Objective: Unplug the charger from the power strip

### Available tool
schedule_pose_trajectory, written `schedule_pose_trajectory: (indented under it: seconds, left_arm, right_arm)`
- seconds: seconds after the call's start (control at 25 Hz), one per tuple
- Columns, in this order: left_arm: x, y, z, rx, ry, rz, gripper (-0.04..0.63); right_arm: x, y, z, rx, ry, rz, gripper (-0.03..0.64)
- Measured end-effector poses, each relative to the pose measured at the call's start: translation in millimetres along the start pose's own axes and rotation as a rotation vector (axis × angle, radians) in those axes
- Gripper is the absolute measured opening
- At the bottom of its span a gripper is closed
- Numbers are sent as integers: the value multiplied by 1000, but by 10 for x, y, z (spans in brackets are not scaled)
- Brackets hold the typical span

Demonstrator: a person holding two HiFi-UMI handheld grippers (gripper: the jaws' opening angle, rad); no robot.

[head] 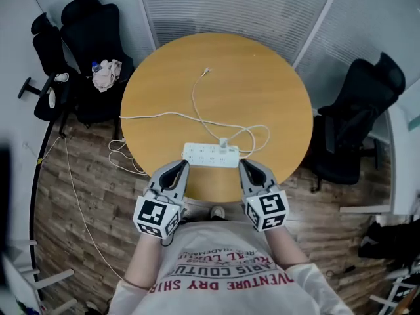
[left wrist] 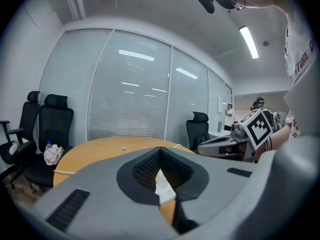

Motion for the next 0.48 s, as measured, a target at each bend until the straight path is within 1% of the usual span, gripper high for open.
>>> schedule_pose_trajectory:
  seconds: [0.12, 0.28, 0.36, 0.48]
  left_arm:
    - [-64, -201, 121, -39, 12, 16, 32]
    - [-243, -448, 406, -130, -5, 58, 32]
    - [-326, -557, 567, -177, -20, 100, 32]
    - [-403, -725, 769, -242, -20, 190, 32]
  right_arm:
    - [170, -169, 85, -38, -5, 9, 29]
    - [298, -380, 233, -94, -35, 47, 29]
    - [300, -465, 320, -131, -39, 63, 29]
    - [297, -599, 414, -182, -52, 103, 29]
Point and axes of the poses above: the fingertips, and each gripper's own axes: y backward along the fingers, x to its right, z out of its underside, the point moved 1 cm from there along y, backward along the fingers, and after that the axes turned 10 degrees about z, right-handed, at the moved point
